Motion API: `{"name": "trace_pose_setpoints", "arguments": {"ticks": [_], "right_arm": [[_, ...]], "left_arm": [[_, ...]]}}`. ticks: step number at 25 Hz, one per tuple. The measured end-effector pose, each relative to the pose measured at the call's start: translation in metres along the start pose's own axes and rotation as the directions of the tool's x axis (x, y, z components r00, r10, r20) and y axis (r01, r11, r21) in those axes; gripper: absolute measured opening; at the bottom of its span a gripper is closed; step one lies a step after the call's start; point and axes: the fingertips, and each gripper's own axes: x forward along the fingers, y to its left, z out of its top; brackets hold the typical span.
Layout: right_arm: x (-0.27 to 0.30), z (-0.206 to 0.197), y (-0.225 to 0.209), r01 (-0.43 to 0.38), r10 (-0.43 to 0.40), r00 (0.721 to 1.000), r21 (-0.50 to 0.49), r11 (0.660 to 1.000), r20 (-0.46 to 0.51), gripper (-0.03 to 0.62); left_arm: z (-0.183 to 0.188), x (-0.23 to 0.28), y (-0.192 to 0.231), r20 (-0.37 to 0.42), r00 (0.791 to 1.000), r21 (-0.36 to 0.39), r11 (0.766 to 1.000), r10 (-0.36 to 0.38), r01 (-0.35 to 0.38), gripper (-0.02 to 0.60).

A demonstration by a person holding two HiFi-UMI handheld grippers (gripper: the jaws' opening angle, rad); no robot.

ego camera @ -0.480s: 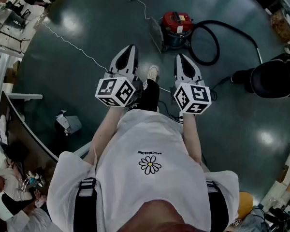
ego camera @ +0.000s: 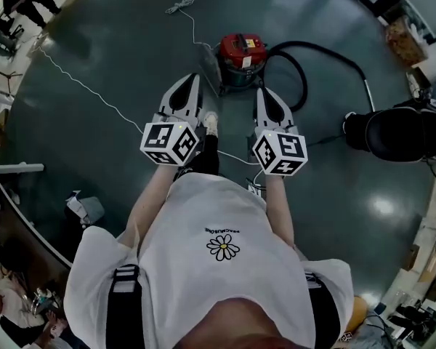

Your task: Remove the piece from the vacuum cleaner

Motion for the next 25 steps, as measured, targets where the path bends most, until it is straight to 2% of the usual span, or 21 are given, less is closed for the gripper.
{"name": "trace_pose_setpoints", "arguments": {"ticks": [4,10,13,17,20,25], "right_arm": [[0.040,0.005,-0.016,0.011,-0.011,1.000,-0.056,0.998,-0.012,0.011],[0.134,0.034,-0.052,0.011,-0.013,0.999,-0.049,0.999,-0.040,0.011],[0.190,0.050,-0.069,0.017,-0.020,0.998,-0.054,0.998,-0.058,0.011],[0.270,0.056,-0.090,0.026,-0.029,0.995,-0.032,0.999,-0.096,0.012],[0.315,0.048,-0.096,0.000,-0.003,0.988,-0.024,1.000,-0.152,0.012],[0.358,0.026,-0.085,-0.090,0.085,0.971,-0.010,0.996,-0.225,0.012]], "left_arm": [[-0.009,0.049,0.023,-0.026,1.000,-0.018,1.000,-0.005,0.005,-0.002],[0.008,0.147,0.068,-0.049,0.999,-0.031,1.000,0.002,-0.003,-0.002],[0.000,0.201,0.106,-0.113,0.993,-0.023,1.000,0.019,-0.021,-0.002],[-0.012,0.262,0.166,-0.153,0.987,-0.074,0.996,0.045,-0.056,-0.002],[-0.023,0.289,0.199,-0.171,0.983,-0.108,0.990,0.070,-0.090,-0.002],[-0.025,0.308,0.229,-0.163,0.980,-0.103,0.986,0.111,-0.129,-0.002]]}}
